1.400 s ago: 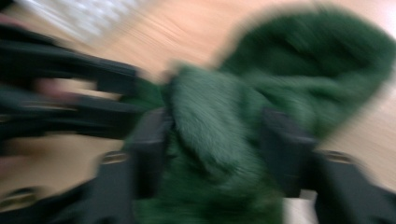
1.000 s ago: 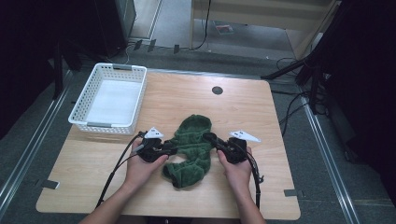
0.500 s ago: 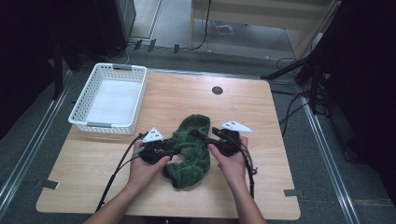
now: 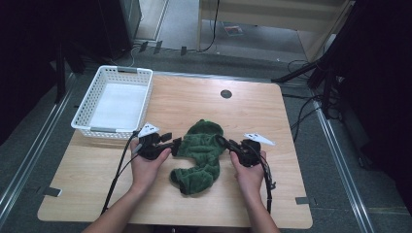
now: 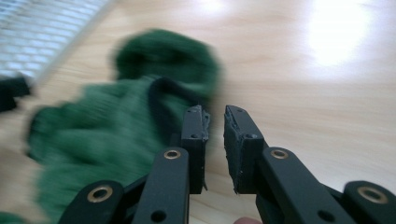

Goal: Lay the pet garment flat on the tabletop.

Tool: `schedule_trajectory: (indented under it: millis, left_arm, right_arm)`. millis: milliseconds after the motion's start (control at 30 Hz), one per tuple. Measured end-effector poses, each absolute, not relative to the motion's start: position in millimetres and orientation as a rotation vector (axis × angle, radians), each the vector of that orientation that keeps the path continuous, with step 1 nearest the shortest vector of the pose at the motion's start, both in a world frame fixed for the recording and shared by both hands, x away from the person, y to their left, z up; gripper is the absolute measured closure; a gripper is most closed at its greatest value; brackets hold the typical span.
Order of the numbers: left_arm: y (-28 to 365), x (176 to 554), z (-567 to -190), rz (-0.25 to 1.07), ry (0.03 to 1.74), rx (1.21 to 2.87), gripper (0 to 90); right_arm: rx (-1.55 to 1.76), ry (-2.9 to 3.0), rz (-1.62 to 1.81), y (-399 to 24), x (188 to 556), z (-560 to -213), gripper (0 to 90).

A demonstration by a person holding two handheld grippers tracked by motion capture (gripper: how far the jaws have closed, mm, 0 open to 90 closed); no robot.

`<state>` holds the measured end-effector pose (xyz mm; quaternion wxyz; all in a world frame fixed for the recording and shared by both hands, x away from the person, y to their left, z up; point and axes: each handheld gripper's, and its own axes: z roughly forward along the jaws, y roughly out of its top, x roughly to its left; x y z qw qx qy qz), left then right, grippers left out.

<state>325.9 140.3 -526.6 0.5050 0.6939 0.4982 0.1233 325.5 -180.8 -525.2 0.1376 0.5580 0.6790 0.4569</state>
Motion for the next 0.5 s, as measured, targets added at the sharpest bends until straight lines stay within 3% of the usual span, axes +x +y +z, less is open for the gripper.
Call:
schedule_trajectory:
  millis: [67, 267, 367, 500]
  left_arm:
    - [134.6, 331.9, -523.3, 0.299, 1.204, 1.686, 47.2]
    - [113.5, 360.3, -517.9, 0.295, 1.230, 1.764, 44.1]
    - [108.4, 380.7, -519.1, 0.293, 1.271, 1.788, 44.0]
    - [99.6, 397.2, -524.6, 0.276, 1.281, 1.844, 43.9]
  right_arm:
    - [1.700, 1.896, 1.308, -201.6, 323.8, -529.9, 75.3]
    - [1.675, 1.872, 1.375, -205.5, 326.9, -518.8, 62.4]
    - [1.550, 1.951, 1.434, -184.7, 345.4, -494.3, 49.9]
    - [1.524, 2.085, 1.398, -166.7, 374.4, -491.0, 46.0]
